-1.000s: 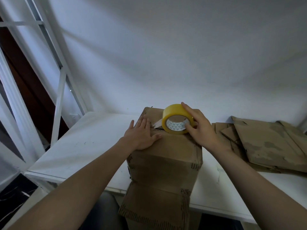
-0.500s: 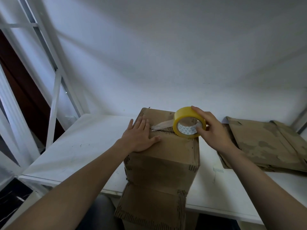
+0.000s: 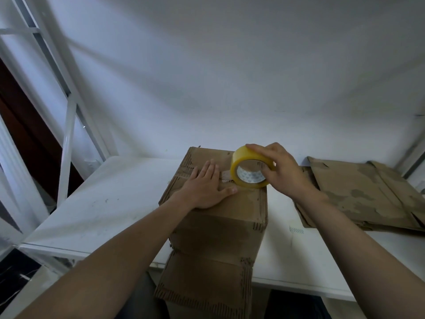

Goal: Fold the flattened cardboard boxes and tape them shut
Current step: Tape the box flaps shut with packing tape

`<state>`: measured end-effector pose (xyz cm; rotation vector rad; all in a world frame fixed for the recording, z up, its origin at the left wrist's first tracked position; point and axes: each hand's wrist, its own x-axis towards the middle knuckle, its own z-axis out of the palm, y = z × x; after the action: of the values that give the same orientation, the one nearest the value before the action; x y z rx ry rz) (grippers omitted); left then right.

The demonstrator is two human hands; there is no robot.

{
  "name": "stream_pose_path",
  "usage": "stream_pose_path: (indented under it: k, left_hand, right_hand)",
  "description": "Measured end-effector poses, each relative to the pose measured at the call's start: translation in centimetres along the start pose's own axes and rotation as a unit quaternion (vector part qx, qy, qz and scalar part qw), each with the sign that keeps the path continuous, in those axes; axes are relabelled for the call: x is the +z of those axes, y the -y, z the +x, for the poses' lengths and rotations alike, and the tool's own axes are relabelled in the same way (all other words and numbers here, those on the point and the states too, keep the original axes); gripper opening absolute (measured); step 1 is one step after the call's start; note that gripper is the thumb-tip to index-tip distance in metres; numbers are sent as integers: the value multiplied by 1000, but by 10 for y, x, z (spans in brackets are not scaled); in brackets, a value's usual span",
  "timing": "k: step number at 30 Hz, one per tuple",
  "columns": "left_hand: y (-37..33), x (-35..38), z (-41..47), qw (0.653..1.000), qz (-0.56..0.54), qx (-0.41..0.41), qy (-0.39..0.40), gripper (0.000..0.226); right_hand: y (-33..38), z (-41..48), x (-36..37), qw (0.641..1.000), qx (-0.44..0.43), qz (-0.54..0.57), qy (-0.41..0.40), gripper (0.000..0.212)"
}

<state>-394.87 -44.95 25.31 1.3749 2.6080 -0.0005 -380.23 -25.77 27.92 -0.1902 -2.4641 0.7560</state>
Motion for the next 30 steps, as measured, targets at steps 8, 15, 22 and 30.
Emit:
stream_pose_path:
  k: [8,15,22,30]
  left_hand:
    - [-5,-2,1,1000,8,-5,-2,105]
    - [-44,4,16,999,9,35,-16,101]
    - [-33,5,10,999,2,34,-12,101]
    - [-37,2,11,1000,9,16,2,105]
  right_hand:
    - [-18,-18,-12,998,38,43,-37,70]
    - [-29,-30,-2,996,35,69,-33,71]
    - [-24,-18,-16,999,23,16,-37,72]
    - [-63,-60,-31,997,77,-3,4,76]
